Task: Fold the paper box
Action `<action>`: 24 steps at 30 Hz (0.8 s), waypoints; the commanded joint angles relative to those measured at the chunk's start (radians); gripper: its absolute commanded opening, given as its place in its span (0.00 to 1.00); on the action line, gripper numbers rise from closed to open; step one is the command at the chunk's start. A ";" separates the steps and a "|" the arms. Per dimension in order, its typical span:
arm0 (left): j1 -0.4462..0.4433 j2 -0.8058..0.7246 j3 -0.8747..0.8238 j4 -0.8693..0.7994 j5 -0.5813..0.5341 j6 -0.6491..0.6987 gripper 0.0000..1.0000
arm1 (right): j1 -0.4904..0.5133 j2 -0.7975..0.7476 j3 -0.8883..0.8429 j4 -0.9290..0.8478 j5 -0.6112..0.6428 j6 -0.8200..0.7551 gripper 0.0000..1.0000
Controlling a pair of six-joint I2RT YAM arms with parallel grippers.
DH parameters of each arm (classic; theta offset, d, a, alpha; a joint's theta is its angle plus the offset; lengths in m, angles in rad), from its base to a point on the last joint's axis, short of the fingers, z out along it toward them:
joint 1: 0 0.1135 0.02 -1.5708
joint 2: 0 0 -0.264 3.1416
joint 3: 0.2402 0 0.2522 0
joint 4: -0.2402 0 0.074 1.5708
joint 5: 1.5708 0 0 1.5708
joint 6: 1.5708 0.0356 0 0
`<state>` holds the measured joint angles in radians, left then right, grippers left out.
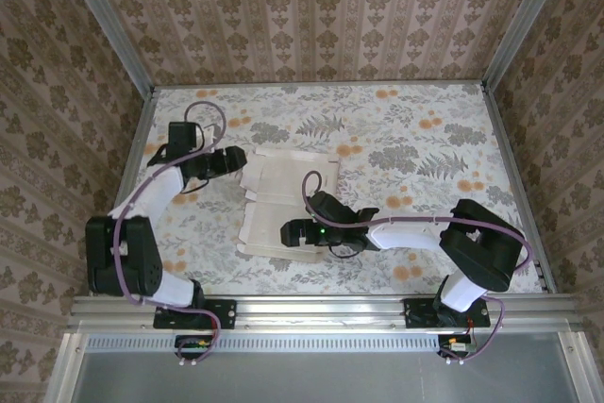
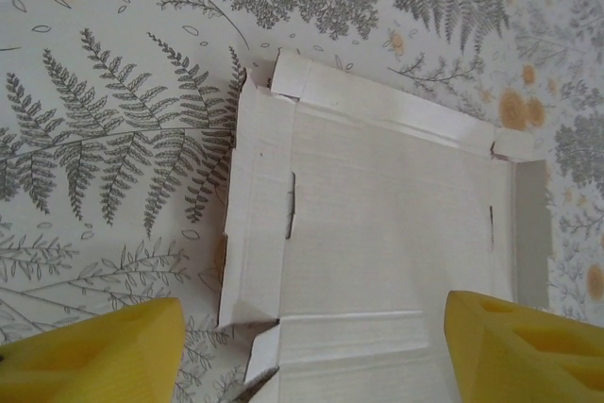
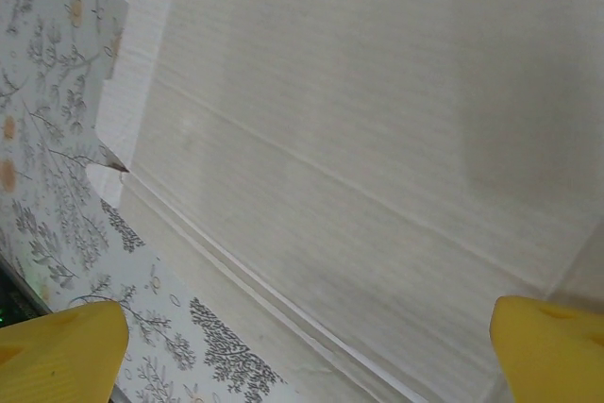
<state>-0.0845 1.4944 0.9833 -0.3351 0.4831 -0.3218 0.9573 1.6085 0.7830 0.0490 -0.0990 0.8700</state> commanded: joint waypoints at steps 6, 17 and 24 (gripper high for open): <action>-0.006 0.280 0.251 -0.235 0.037 0.139 0.67 | -0.068 -0.030 -0.086 -0.059 -0.028 -0.049 1.00; -0.048 0.505 0.490 -0.423 0.090 0.195 0.55 | -0.191 -0.047 -0.107 -0.138 -0.132 -0.224 1.00; -0.075 0.637 0.695 -0.590 0.064 0.251 0.50 | -0.198 -0.020 -0.103 -0.133 -0.151 -0.254 1.00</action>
<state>-0.1513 2.0842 1.6104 -0.8017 0.5461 -0.1246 0.7681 1.5520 0.6983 0.0090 -0.2390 0.6491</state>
